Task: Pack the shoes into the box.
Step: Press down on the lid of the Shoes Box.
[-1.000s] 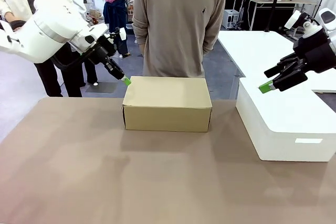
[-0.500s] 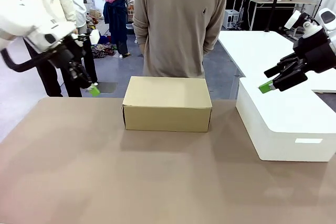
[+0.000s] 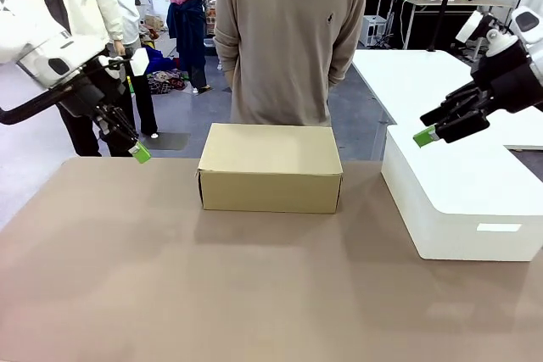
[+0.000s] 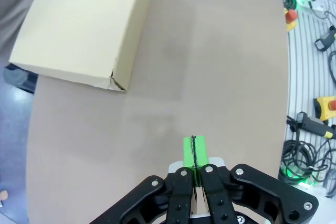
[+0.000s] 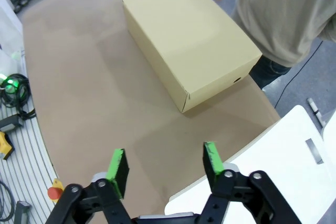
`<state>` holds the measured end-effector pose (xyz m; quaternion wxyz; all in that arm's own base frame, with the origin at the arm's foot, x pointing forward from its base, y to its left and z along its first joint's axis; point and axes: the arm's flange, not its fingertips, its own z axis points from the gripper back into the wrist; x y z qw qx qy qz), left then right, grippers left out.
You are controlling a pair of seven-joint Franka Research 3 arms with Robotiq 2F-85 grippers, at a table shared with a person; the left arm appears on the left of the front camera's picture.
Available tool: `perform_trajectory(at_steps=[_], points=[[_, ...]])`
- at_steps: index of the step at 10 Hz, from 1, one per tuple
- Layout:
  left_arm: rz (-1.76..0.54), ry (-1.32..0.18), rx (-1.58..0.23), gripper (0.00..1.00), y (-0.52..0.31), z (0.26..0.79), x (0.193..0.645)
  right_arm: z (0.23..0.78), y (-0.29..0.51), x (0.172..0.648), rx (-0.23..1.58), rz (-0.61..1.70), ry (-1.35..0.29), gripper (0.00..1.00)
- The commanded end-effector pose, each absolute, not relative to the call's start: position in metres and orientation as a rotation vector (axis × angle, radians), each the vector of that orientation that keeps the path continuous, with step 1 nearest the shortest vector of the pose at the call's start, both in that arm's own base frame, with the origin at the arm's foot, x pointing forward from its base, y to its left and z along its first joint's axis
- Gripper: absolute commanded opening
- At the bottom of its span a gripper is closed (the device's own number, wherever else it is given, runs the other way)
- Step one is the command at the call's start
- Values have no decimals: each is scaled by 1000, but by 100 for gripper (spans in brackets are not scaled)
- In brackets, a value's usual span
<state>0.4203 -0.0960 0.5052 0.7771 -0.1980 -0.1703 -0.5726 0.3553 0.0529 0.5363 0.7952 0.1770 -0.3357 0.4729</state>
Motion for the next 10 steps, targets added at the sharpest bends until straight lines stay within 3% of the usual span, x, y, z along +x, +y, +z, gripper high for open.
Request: perform_trajectory(at_steps=[1, 2, 10], points=[[-1230, -358, -418, 0, -95, 506, 430, 550, 62, 360, 391, 998, -722, 21], [-1230, -358, -418, 0, -95, 506, 430, 552, 65, 362, 393, 1005, -726, 1], [-1230, -358, -418, 0, -95, 506, 430, 576, 202, 462, 188, 1112, -578, 0]])
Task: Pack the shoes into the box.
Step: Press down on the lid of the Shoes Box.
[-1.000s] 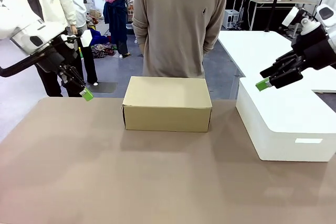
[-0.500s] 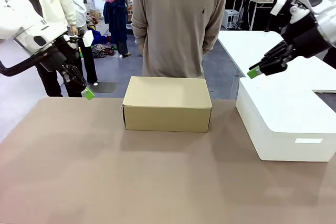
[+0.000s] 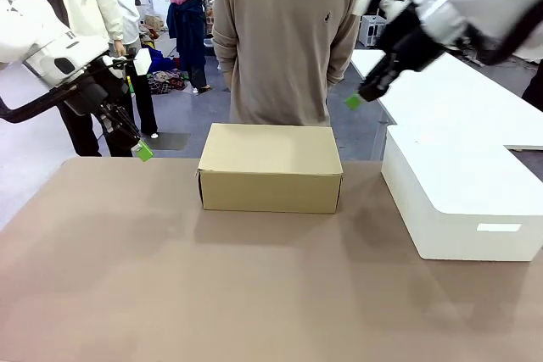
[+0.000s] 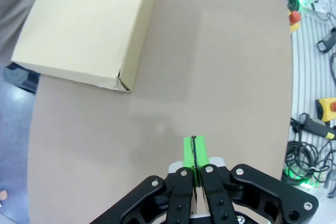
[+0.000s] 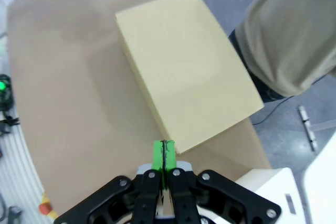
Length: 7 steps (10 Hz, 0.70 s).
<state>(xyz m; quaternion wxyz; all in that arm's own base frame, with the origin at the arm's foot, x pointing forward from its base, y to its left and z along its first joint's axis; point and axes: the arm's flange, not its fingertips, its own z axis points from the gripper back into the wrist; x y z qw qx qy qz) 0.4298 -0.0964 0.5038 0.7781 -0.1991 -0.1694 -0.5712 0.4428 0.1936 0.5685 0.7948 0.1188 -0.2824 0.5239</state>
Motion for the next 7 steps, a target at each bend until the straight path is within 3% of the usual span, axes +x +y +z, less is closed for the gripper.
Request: perform_trajectory(at_steps=[1, 4, 7], points=[[-1230, -358, -418, 0, -95, 506, 430, 571, 220, 475, 149, 1124, -553, 0], [-1230, -358, -418, 0, -95, 506, 430, 549, 254, 505, 64, 1124, -471, 0], [-1230, -358, -418, 0, -95, 506, 430, 541, 246, 500, 108, 1155, -501, 0]])
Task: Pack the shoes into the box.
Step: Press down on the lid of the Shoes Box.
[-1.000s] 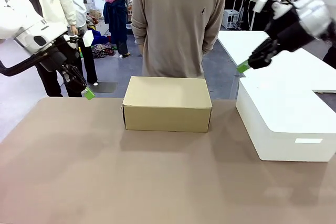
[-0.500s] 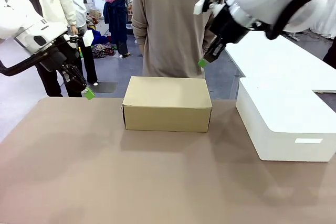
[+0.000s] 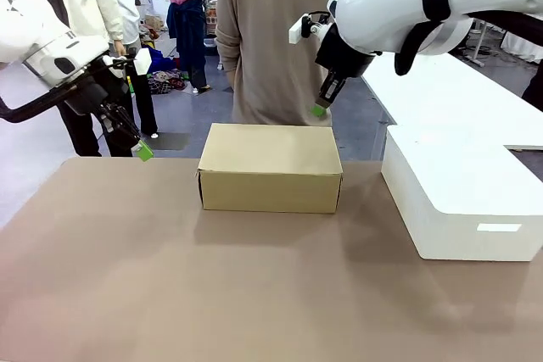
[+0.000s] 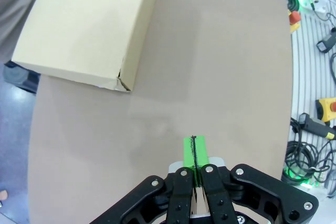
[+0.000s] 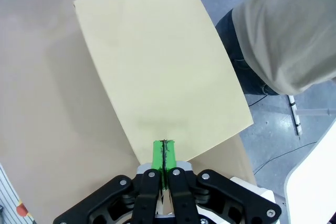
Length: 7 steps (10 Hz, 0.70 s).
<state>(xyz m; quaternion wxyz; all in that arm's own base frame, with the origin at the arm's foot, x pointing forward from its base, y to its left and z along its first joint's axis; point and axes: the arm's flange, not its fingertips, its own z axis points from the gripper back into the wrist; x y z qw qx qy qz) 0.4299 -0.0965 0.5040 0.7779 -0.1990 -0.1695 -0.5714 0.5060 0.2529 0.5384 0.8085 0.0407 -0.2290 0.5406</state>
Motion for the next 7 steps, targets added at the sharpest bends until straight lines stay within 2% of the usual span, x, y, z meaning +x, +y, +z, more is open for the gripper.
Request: perform_trajectory(at_steps=[1, 7], points=[[-1230, -358, -418, 0, -95, 506, 430, 541, 246, 500, 108, 1155, -501, 0], [-1230, -358, -418, 0, -95, 506, 430, 543, 252, 504, 90, 1152, -498, 0]])
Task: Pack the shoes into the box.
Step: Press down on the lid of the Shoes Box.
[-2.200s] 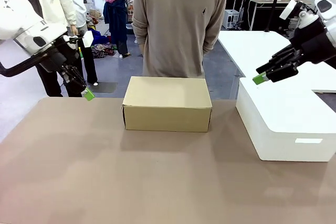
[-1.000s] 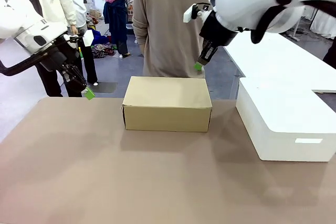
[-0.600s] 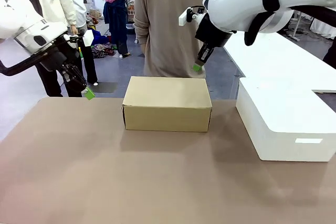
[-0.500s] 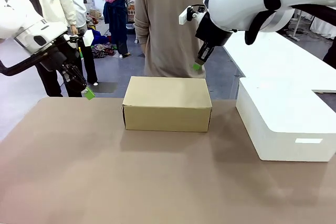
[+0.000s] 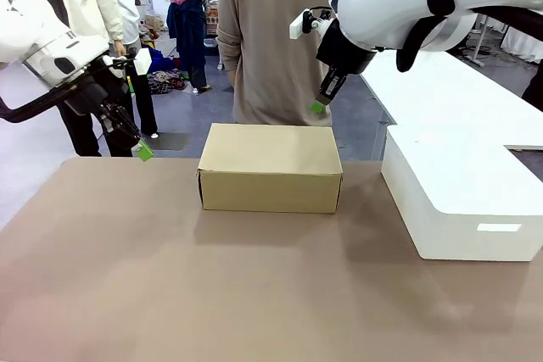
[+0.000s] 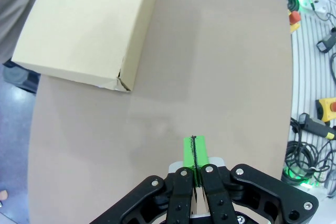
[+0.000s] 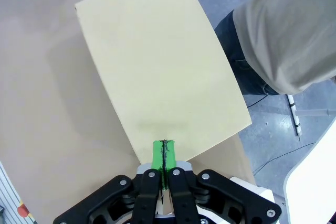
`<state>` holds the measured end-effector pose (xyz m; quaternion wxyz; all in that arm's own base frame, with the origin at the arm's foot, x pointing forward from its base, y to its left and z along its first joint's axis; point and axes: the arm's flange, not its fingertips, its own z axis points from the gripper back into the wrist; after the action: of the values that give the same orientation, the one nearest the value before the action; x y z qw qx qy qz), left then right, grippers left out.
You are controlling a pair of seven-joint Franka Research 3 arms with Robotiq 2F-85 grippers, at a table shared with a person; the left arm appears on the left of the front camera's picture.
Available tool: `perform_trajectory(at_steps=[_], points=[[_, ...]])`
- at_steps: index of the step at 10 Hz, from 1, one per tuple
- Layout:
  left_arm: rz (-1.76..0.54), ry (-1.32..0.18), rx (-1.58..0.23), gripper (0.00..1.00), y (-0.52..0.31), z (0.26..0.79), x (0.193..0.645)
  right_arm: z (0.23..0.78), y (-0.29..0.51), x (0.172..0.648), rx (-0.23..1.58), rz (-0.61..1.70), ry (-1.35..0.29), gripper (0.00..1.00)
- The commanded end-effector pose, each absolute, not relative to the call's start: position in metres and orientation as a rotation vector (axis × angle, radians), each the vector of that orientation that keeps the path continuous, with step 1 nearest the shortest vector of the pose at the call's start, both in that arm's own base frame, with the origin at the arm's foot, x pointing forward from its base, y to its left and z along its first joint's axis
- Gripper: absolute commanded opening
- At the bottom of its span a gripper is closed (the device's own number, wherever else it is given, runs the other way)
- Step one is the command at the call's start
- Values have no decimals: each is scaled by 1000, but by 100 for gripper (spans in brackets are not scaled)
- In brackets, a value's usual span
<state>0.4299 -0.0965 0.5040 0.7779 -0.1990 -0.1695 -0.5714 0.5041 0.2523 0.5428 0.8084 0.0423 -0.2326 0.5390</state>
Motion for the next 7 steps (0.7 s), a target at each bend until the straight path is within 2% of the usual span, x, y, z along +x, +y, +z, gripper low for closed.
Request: perform_trajectory(at_steps=[1, 7], points=[[-1230, -358, -418, 0, -95, 506, 430, 539, 261, 518, 100, 1137, -478, 0], [-1230, -358, -418, 0, -95, 506, 430, 518, 320, 591, 73, 1108, -350, 0]])
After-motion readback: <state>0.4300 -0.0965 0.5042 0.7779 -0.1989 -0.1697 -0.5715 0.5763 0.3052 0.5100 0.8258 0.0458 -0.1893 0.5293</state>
